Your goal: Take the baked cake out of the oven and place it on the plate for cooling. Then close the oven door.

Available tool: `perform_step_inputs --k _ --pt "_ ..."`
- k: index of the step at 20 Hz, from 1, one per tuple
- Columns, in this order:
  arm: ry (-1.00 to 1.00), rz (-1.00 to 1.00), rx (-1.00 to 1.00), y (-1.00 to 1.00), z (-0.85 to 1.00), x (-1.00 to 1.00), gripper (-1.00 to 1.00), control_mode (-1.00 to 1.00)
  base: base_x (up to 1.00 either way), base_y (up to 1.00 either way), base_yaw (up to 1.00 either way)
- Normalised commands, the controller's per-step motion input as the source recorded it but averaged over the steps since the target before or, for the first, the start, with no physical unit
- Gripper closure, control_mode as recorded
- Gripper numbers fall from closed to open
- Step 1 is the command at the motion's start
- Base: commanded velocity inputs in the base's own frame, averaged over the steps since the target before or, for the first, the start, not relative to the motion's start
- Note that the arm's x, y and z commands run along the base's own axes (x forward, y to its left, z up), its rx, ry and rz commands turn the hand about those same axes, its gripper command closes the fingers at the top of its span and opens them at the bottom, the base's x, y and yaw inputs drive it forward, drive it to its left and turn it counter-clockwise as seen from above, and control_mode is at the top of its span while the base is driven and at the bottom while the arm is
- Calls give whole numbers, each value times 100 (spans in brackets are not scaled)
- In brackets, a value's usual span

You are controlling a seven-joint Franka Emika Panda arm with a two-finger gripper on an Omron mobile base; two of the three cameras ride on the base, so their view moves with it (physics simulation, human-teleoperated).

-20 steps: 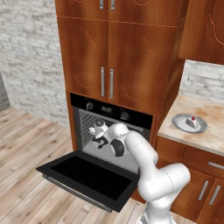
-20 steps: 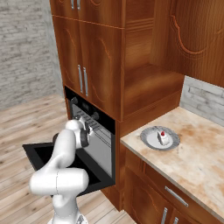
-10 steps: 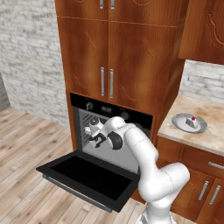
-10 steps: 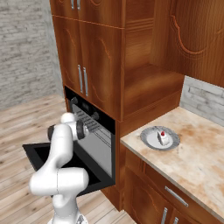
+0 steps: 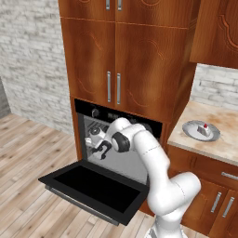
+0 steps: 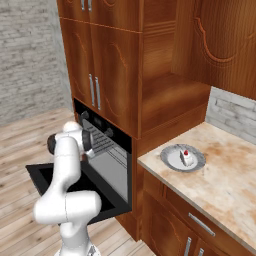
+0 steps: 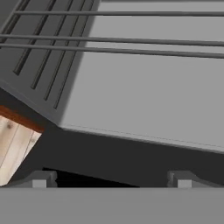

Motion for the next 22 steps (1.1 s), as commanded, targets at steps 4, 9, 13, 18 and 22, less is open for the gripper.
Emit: perform_step_inputs --k 4,9,13,18,22 --pt "4 0 7 22 32 -49 -100 -100 0 0 0" --pt "17 0 9 10 48 -50 -100 -100 0 0 0" --pt "19 0 9 2 45 -57 -100 -100 0 0 0" --pt "14 0 9 0 51 -49 -100 -100 0 0 0" --pt "6 0 3 0 54 -50 -100 -100 0 0 0"
